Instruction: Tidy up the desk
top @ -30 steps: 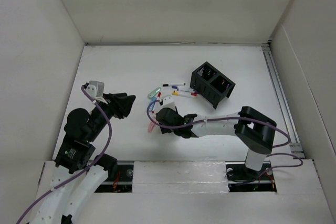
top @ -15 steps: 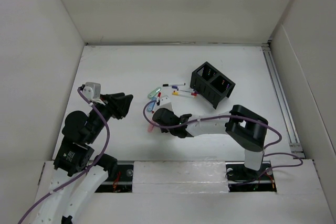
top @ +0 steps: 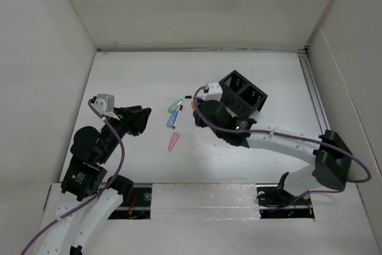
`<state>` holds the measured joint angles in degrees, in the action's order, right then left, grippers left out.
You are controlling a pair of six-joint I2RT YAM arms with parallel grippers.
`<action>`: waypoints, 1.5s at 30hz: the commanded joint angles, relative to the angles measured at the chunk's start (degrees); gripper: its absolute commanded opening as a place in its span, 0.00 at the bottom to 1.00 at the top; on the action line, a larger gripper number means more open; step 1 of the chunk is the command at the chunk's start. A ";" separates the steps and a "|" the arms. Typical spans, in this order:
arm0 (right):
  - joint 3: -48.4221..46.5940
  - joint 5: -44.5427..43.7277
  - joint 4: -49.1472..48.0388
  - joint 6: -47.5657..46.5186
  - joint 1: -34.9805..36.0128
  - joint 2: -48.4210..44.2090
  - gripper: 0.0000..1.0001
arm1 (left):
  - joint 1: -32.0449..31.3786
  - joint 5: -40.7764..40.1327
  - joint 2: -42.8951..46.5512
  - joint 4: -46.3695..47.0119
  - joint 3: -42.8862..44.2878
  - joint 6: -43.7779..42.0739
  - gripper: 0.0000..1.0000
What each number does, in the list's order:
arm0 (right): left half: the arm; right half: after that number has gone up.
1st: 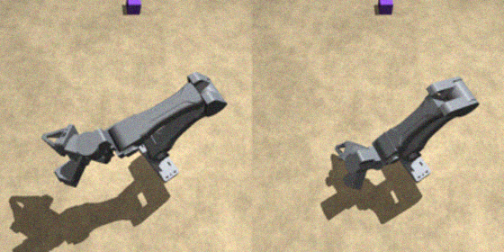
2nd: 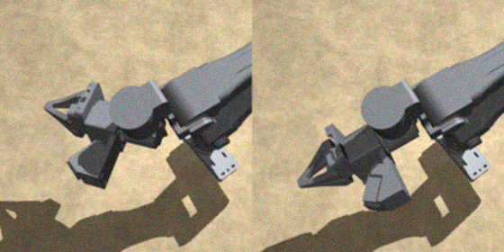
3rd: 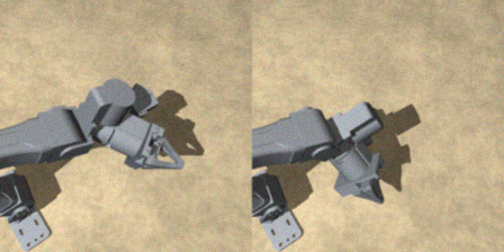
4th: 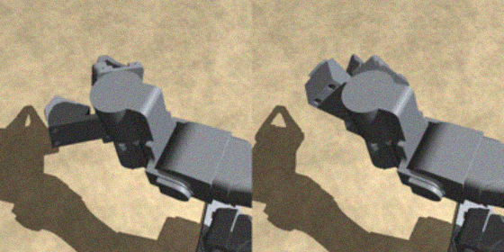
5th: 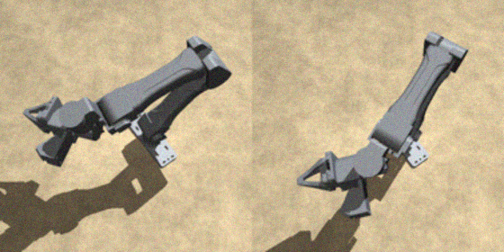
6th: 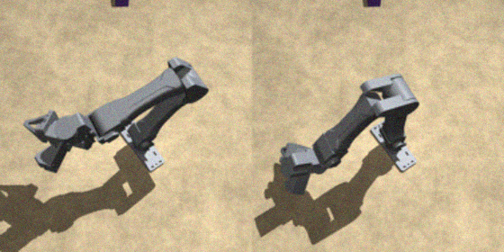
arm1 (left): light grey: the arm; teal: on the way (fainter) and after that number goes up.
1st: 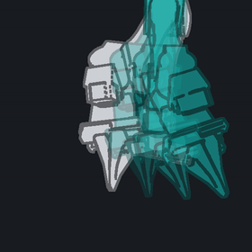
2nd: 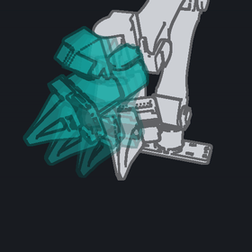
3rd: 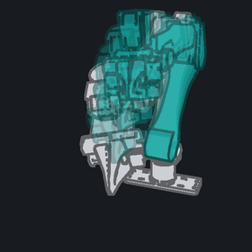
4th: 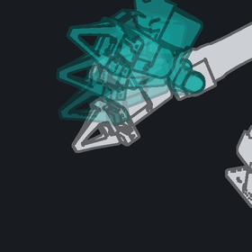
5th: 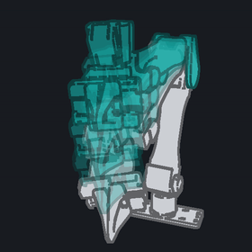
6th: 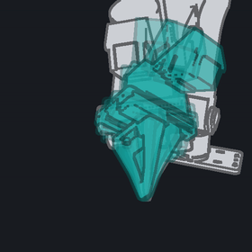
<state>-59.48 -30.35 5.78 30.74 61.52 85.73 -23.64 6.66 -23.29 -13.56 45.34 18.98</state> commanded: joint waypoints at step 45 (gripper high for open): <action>-1.33 9.70 -10.10 -0.18 -9.09 3.44 0.10 | 0.08 -6.02 2.45 1.00 -0.17 2.36 0.39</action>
<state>-62.15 -19.22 -2.31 27.59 44.62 84.53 -23.64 5.26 -22.61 -13.65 45.34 19.57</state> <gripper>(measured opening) 0.010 0.389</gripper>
